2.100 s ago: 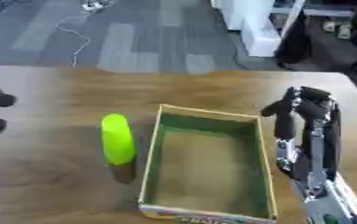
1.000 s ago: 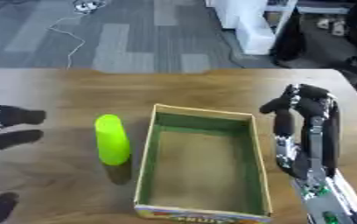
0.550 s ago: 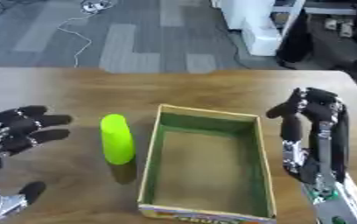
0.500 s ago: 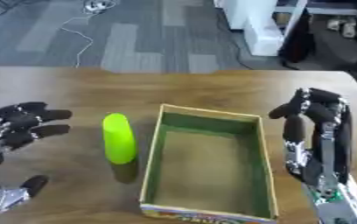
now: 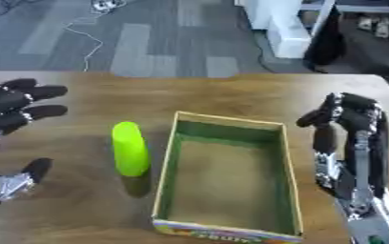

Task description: Pick up objects on the table and place them in the box.

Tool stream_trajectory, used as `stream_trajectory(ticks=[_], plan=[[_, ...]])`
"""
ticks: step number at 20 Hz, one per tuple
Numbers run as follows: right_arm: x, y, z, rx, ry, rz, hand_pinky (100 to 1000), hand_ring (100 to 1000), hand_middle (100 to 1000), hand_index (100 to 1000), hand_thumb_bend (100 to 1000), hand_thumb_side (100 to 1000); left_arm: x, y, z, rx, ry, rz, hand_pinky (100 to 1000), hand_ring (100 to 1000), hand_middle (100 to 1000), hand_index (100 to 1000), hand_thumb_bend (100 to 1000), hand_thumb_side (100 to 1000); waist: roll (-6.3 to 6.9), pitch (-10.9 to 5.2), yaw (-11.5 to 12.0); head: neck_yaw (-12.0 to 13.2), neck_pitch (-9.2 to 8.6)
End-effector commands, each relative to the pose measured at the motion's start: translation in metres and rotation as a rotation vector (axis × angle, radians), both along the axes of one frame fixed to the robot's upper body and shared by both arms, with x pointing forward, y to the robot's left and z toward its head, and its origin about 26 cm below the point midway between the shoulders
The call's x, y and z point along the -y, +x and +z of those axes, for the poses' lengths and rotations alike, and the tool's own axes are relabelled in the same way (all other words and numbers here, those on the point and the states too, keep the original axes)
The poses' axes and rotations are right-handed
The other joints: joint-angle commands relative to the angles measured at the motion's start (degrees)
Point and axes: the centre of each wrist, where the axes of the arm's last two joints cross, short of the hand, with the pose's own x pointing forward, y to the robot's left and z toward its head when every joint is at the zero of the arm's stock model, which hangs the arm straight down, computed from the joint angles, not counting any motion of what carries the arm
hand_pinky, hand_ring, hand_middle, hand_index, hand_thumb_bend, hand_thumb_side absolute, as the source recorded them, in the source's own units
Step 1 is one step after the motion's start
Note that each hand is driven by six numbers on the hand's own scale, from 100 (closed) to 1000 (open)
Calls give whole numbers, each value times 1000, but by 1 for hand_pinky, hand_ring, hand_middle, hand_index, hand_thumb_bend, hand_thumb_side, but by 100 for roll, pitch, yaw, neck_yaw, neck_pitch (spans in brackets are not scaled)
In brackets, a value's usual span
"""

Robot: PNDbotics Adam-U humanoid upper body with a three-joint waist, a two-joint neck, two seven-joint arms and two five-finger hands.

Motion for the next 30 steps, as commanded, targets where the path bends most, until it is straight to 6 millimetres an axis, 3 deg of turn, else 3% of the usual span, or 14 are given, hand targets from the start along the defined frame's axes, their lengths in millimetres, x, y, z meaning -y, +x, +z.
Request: stream_trajectory(ticks=[1,7,16,23,30], plan=[[2,1,9,25,-18,6,194,262,237,443,154,1000,0,-2,13,23,37,9,973,941,943,935,1000,1000,32,-60,-16,81,-14],[6,2,12,10,-56,-26,185,257,230,440,126,1000,-2,0,28,47,50,39,979,943,937,931,1000,1000,47,-64,-64,133,8],[6,3,15,-164,-305,-63,157,243,203,446,100,1000,-10,12,52,10,67,45,979,941,939,928,1000,1000,72,-59,-121,242,98],[4,4,16,-199,-359,-21,155,243,315,449,100,1000,-16,29,54,-41,63,39,970,929,933,922,1000,1000,88,-50,-173,326,80],[2,6,19,-204,-379,3,157,244,321,449,100,1000,-24,48,46,-75,100,60,984,935,936,923,1000,1000,111,-39,-234,405,79]])
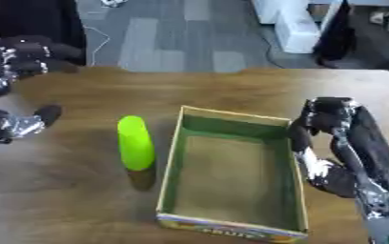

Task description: Pick up objects on the table and place them in the box.

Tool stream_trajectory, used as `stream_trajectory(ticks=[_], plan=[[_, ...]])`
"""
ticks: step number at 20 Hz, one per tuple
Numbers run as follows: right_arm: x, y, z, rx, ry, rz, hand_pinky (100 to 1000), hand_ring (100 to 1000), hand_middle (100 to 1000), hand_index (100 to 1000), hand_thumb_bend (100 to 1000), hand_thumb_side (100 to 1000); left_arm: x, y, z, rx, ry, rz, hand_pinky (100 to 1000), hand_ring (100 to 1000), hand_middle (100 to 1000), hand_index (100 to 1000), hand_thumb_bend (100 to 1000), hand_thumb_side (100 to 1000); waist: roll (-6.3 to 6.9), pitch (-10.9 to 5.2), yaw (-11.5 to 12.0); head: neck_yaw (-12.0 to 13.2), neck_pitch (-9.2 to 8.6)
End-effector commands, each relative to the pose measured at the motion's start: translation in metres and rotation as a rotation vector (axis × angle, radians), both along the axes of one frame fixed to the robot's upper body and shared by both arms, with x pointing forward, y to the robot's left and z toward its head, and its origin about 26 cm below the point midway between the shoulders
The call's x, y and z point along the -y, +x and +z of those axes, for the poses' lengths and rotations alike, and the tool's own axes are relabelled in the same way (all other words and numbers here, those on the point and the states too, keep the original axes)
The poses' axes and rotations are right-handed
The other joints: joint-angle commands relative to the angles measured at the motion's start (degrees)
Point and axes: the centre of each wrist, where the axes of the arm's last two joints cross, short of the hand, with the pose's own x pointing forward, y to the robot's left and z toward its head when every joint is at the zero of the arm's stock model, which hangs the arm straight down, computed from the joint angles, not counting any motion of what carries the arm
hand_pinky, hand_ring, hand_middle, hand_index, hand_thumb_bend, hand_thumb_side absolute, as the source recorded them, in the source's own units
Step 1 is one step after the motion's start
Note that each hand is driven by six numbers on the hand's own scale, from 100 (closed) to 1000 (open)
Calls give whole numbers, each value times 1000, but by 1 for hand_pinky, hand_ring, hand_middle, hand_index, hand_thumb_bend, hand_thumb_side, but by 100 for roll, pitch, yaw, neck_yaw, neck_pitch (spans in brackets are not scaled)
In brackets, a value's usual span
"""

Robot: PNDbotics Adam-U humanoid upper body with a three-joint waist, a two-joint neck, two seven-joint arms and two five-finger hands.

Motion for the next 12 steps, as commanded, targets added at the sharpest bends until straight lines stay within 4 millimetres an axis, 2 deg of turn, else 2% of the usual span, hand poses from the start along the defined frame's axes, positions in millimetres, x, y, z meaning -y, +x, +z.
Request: stream_trajectory(ticks=[1,12], plan=[[1,1,10,22,-22,17,157,244,322,449,100,1000,-8,7,5,6,48,18,985,936,936,919,1000,1000,34,-46,-20,62,-21],[-1,4,17,29,-26,47,159,246,321,448,100,1000,-9,27,-12,-33,122,14,1000,959,964,943,1000,1000,56,-18,-128,169,-46]])
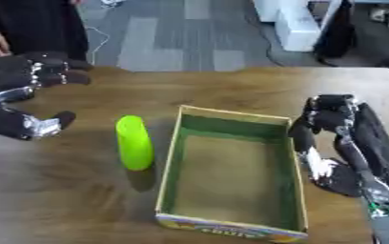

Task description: Pick up objects on the table and place them in the box.

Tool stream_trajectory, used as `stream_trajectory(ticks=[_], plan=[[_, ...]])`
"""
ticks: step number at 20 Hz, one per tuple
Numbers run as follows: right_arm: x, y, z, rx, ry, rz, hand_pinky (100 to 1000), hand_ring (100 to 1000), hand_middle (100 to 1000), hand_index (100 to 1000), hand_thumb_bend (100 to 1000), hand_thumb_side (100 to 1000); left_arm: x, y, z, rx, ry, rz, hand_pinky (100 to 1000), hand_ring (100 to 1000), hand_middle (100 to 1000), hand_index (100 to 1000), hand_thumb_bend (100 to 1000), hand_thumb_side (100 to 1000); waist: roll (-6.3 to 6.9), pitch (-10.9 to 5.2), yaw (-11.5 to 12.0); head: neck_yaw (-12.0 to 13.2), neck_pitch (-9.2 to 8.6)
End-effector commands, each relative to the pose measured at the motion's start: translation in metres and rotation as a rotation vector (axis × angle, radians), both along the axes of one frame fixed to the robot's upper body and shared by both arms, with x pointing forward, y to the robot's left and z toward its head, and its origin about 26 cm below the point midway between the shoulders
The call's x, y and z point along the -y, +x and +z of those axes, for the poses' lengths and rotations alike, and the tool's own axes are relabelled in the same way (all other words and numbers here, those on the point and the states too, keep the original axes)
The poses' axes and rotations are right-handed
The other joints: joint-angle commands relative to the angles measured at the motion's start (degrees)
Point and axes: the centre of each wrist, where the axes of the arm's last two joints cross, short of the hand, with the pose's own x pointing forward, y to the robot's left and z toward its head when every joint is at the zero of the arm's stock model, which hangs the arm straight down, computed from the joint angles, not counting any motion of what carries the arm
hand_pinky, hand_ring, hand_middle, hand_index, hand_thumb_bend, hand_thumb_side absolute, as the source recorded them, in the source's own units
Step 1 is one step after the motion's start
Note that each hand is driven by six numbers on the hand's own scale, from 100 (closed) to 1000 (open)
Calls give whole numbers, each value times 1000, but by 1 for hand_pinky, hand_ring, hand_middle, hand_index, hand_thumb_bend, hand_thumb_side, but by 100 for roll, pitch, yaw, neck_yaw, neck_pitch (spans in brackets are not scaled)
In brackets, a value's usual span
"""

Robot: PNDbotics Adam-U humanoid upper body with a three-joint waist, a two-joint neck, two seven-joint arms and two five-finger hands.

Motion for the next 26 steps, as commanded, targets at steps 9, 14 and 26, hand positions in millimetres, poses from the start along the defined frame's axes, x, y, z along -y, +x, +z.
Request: stream_trajectory(ticks=[9,14,26], plan=[[-1,3,14,24,-24,37,158,245,324,450,100,1000,-3,10,7,13,53,-38,1000,957,962,941,1000,1000,45,-23,-120,133,-89],[-2,4,16,24,-25,47,158,245,323,450,100,1000,-1,12,4,-27,80,-61,1000,965,972,952,1000,1000,59,-9,-156,125,-144],[-2,5,18,24,-30,56,160,246,325,449,100,1000,15,6,-1,-128,120,-133,1000,969,977,957,1000,1000,69,-9,-187,152,-177]])
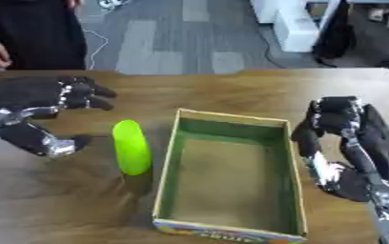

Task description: Pick up objects on the table and place them in the box.

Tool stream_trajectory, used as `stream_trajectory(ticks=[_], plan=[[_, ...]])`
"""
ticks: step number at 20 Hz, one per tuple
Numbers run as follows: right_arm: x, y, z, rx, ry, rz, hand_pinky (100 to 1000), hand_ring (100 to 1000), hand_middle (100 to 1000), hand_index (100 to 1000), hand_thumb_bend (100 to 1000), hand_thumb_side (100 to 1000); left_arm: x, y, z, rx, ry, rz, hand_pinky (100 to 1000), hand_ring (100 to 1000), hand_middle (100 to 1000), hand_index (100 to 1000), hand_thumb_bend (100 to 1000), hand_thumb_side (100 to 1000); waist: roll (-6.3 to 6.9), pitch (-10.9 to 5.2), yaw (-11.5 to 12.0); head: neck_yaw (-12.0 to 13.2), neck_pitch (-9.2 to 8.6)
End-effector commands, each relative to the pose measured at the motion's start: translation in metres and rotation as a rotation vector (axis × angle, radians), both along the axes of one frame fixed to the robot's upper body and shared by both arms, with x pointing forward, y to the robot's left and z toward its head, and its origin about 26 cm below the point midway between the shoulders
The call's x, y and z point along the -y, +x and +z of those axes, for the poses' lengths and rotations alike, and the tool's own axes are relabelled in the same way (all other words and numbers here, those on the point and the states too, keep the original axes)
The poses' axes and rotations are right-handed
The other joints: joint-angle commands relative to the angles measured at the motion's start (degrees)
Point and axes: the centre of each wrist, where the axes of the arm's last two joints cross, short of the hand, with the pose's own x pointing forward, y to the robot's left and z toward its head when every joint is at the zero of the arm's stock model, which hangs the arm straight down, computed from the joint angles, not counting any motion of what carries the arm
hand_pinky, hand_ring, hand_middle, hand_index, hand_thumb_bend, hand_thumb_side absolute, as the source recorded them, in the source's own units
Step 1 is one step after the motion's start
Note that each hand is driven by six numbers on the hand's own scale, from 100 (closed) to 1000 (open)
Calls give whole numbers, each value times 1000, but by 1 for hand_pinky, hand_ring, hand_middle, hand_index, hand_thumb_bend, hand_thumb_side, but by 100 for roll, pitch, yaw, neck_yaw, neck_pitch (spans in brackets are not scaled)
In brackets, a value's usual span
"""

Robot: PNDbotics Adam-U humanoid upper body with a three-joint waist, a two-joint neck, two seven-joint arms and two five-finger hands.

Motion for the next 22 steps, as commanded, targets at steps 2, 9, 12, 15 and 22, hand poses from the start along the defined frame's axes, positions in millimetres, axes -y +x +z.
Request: stream_trajectory(ticks=[2,9,12,15,22], plan=[[2,1,11,30,-13,10,161,247,324,449,100,1000,4,0,10,7,37,-18,1000,975,982,962,1000,1000,13,-47,-30,99,-68],[-1,3,16,38,-14,31,161,248,324,449,100,1000,0,4,2,28,99,5,1000,978,979,957,1000,1000,22,-21,-104,286,-79],[-3,5,19,43,-17,50,161,248,327,450,100,1000,-7,7,-3,30,113,32,1000,979,978,957,1000,1000,33,0,-152,491,-92],[-5,6,22,44,-21,67,165,250,330,452,100,1000,-13,11,-6,37,116,52,1000,978,976,956,1000,1000,40,19,-194,674,-107],[-6,7,26,40,-27,85,166,251,334,452,100,1000,-13,15,-6,63,92,43,1000,979,977,959,1000,1000,45,41,-245,754,-112]])
